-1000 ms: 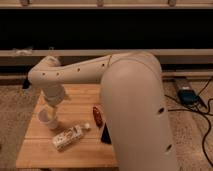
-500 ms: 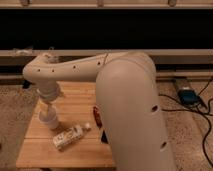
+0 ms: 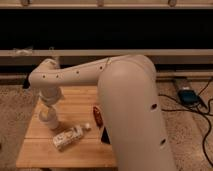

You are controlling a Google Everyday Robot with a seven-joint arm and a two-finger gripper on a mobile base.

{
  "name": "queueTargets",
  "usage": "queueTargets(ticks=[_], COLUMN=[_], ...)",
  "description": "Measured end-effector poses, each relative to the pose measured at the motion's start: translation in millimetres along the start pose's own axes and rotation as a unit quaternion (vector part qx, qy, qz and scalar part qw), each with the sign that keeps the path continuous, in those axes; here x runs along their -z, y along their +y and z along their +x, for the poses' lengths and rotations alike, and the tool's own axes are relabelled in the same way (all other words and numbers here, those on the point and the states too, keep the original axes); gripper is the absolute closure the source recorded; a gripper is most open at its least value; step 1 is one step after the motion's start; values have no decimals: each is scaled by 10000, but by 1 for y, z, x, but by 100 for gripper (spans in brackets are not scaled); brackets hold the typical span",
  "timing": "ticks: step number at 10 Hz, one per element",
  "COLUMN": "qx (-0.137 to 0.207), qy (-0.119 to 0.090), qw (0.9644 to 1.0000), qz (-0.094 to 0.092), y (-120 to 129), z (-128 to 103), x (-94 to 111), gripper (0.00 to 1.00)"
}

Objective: Place the ceramic cup in the ceramic bowl

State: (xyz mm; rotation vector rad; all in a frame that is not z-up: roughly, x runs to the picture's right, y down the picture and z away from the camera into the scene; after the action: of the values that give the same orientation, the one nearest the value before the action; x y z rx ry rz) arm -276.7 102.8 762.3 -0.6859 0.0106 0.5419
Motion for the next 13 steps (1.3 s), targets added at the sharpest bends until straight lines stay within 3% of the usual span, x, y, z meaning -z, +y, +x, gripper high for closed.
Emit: queueTargets(ticks=[4,7,10,11,13], qx=[65,125,139,120,69], qy=[-47,21,132,188,105], qw=[10000,9999,9997,9996,9999], qz=[31,113,144,150,98], y=[-1,-11,-31,-47,-62], z=[-21,-18,0,15,24], x=[-20,-35,-40,-35,-17], gripper=[22,52,80,94,100])
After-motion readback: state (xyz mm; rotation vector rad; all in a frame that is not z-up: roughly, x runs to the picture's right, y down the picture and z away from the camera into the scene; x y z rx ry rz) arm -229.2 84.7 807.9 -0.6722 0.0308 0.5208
